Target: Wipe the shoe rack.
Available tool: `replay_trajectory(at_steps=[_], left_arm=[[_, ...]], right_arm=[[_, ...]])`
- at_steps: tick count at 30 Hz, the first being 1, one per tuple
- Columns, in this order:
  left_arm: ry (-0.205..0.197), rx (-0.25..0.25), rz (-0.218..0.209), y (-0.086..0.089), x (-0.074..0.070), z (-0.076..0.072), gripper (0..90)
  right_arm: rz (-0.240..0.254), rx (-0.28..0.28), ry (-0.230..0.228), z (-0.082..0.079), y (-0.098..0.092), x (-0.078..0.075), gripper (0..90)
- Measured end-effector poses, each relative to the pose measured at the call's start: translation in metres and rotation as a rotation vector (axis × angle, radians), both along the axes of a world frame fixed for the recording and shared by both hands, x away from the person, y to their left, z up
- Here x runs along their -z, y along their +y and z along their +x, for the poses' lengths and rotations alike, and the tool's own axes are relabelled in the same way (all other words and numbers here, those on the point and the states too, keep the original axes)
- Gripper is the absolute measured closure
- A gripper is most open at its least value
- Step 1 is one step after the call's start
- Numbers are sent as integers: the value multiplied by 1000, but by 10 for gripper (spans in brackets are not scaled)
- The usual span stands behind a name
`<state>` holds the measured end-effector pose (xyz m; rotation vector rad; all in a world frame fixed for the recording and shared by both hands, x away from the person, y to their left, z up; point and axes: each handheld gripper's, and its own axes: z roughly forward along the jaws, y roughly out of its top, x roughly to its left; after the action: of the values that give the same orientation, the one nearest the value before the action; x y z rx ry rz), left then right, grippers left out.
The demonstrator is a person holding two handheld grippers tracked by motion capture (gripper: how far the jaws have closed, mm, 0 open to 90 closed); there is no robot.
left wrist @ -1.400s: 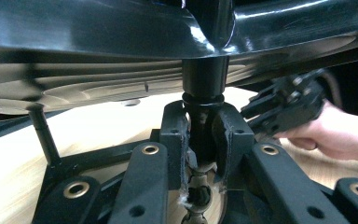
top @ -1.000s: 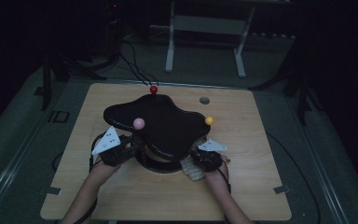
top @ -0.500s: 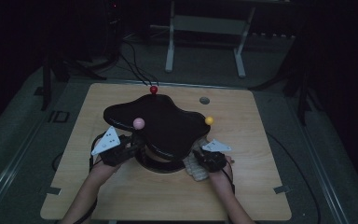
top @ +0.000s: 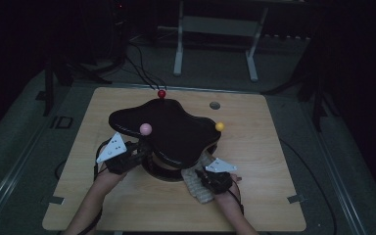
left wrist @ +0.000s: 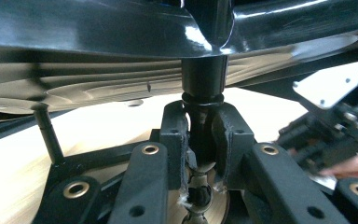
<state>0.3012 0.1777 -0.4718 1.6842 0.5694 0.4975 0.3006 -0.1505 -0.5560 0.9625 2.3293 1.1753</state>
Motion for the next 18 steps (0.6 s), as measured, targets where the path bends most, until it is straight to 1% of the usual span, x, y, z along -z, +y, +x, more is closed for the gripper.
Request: replay_trajectory(at_steps=[1,2,3,5,7,11,15,17,18], left_arm=[[1,2,1,0,0,0,750],[1,4,0,1,0,0,750],[0,4,-1,1,0,0,750],[0,3,0,0,0,0,750],[-2,2,1,0,0,1,750],[-1,7,-1,0,0,1,749],[-3,7,0,0,0,1,750],[-5,6,2,0,0,1,750],[-5,7,1,0,1,1,750]], right_arm=[[-10,-24,-3,-3,3,0,754],[-34,-46,-19,-6,5,0,753],[-54,-55,-30,-6,5,-1,754],[-49,-60,-13,-1,3,-3,754],[-77,-28,-27,6,0,-5,755],[-80,34,-22,21,-9,-9,755],[-70,124,-48,37,-16,-14,752],[-76,156,-38,44,-17,-13,749],[-77,160,-21,47,-16,-10,751]])
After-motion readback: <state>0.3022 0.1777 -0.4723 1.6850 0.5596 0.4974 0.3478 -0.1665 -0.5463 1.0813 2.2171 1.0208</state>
